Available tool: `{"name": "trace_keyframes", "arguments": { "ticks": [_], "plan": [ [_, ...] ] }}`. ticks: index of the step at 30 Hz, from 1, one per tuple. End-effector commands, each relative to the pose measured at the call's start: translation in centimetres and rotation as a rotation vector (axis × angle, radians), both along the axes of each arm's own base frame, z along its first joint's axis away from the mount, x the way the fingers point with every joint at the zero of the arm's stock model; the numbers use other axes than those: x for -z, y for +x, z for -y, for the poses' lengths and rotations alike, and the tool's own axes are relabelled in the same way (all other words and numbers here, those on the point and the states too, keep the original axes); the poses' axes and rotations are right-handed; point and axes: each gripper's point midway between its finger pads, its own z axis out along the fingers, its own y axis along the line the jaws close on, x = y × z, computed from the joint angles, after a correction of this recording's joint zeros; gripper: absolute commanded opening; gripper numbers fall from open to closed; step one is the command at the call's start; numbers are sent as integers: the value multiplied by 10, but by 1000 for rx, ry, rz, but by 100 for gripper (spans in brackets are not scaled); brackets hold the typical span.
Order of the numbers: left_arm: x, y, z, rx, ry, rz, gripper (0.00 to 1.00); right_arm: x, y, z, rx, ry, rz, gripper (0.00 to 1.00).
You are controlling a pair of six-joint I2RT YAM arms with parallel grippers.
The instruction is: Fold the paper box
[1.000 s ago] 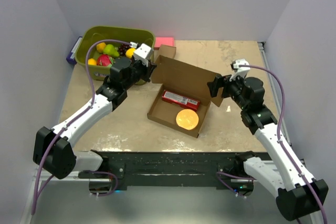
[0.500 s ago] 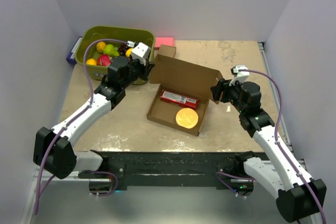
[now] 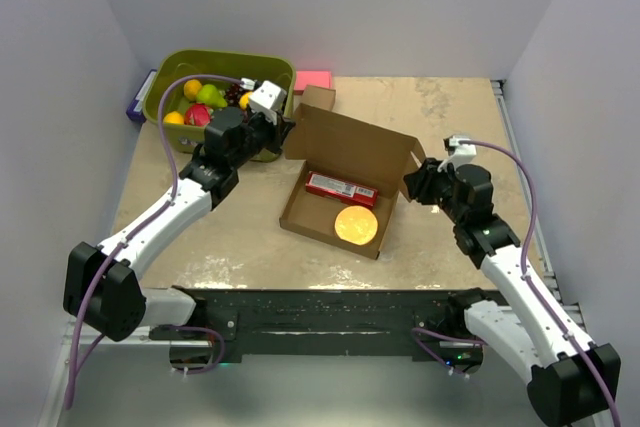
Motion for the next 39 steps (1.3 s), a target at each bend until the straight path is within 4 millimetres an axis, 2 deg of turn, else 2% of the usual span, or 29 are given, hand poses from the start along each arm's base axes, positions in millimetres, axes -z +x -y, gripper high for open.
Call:
{"name": "trace_keyframes", "arguments": {
  "ticks": [1, 8, 10, 15, 23, 26, 29, 34, 36, 39],
  "plan": [
    [-4, -4, 2, 20, -35, 5, 0, -13, -2, -5, 38, 96, 13, 35],
    [-5, -9, 7, 51, -60, -3, 0, -24, 4, -20, 64, 183, 21, 19],
    [-5, -11, 9, 62, -70, -7, 0, -19, 8, -21, 101, 188, 10, 16],
    [-5, -14, 12, 75, -75, -8, 0, -17, 15, -40, 129, 191, 4, 7],
    [-7, -15, 11, 70, -69, 3, 0, -4, 18, -65, 140, 148, -15, 3],
    [-10, -15, 9, 60, -66, 9, 0, 11, 13, -68, 144, 97, -34, 2],
    [-9, -15, 6, 51, -62, 9, 0, 30, 2, -62, 154, 29, -77, 1],
    [-11, -16, 3, 33, -58, 10, 0, 36, -10, -47, 174, -2, -75, 0],
    [-9, -18, 1, 28, -57, 2, 5, 36, -13, -44, 170, -12, -71, 0],
    [-14, -26, -2, 27, -78, 8, 30, 36, -15, -43, 151, -25, -58, 0]
  ]
}}
